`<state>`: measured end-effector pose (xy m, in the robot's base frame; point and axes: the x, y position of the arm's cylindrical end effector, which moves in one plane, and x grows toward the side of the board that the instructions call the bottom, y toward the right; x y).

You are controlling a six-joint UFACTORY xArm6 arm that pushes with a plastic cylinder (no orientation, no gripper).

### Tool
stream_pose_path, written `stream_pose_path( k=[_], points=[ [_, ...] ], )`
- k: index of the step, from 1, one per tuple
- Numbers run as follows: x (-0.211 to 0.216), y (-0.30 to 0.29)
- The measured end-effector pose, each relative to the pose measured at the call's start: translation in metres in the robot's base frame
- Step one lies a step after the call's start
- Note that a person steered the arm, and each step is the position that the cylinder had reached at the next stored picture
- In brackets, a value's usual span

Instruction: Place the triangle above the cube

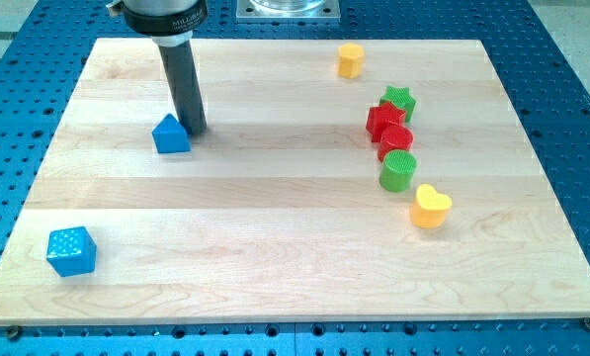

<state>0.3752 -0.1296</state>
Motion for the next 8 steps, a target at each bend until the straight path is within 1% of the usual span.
stream_pose_path(
  k=[1,2,3,4,5,6,8],
  points=[
    [0.015,-0.024],
    [0.029,-0.071],
    [0.062,-0.090],
    [0.078,-0.090],
    [0.043,-0.056],
    [0.041,-0.005],
    [0.106,0.009]
  ],
)
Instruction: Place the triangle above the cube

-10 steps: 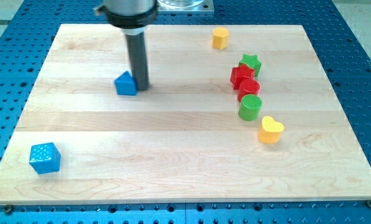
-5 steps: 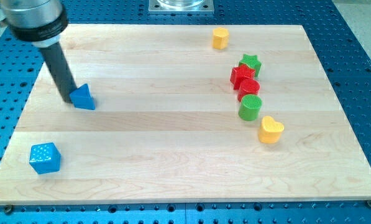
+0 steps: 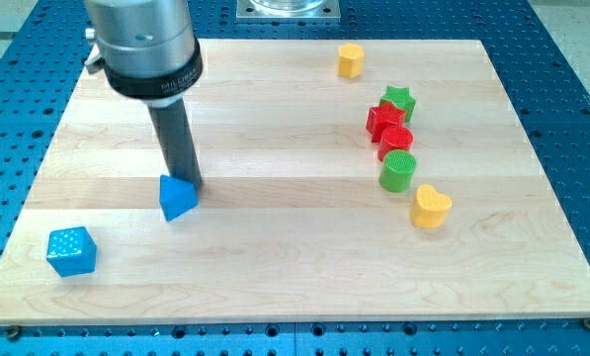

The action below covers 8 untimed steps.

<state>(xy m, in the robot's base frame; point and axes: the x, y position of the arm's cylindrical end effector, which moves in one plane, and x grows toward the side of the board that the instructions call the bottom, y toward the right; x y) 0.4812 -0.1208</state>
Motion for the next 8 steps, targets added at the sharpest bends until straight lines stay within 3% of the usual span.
stream_pose_path(
  k=[2,6,7,8],
  points=[
    [0.050,0.027],
    [0.047,-0.075],
    [0.028,0.005],
    [-0.024,0.102]
  ],
)
